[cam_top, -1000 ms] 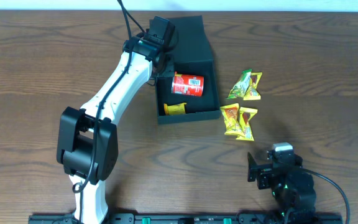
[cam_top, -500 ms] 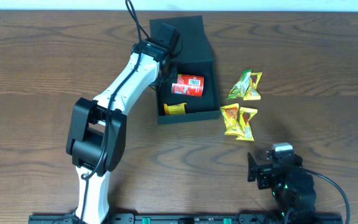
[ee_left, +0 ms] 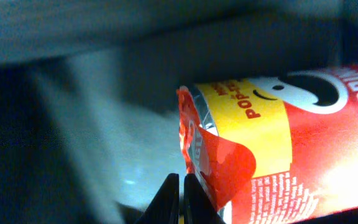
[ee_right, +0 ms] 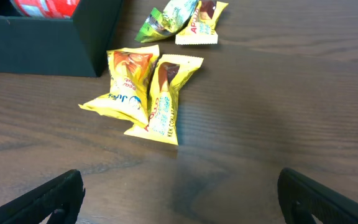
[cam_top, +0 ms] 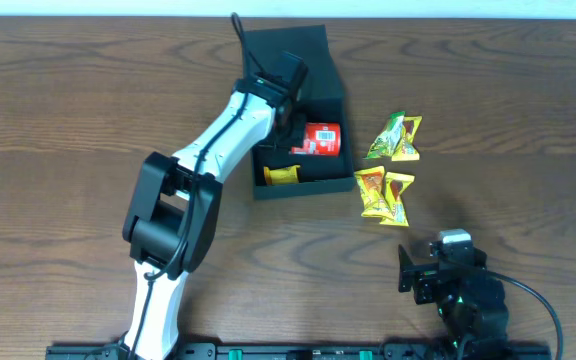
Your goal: Pack container
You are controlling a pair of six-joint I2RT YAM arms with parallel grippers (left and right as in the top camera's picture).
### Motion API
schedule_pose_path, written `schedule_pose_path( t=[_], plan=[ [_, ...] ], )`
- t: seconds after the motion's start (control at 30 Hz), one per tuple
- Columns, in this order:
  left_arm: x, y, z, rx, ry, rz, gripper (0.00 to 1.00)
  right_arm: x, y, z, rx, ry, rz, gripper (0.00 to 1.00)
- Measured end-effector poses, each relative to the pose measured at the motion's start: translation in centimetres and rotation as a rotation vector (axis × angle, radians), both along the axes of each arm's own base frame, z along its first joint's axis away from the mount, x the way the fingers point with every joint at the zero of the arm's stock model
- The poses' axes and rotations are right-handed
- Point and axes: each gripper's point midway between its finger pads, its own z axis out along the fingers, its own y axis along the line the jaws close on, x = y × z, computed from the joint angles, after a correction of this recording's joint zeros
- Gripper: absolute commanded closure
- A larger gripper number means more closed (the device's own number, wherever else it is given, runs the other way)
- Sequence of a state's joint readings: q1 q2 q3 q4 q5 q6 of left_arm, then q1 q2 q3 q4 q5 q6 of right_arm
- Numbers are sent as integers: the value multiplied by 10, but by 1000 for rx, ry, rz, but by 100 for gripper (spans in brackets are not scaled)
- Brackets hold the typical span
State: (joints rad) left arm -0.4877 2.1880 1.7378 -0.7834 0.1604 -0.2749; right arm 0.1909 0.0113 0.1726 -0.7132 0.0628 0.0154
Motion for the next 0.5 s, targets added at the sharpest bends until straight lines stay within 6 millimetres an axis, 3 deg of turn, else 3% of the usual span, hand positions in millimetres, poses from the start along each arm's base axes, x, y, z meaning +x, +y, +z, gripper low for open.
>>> schedule_pose_path(
  t=[0.17,0.5],
  plan=[
    [-9,-13,0,-2,2,-45,94,0,0,0,0,0,0,1],
    [-16,-5,-3,38,31,-42,94,0,0,0,0,0,0,1]
  ],
)
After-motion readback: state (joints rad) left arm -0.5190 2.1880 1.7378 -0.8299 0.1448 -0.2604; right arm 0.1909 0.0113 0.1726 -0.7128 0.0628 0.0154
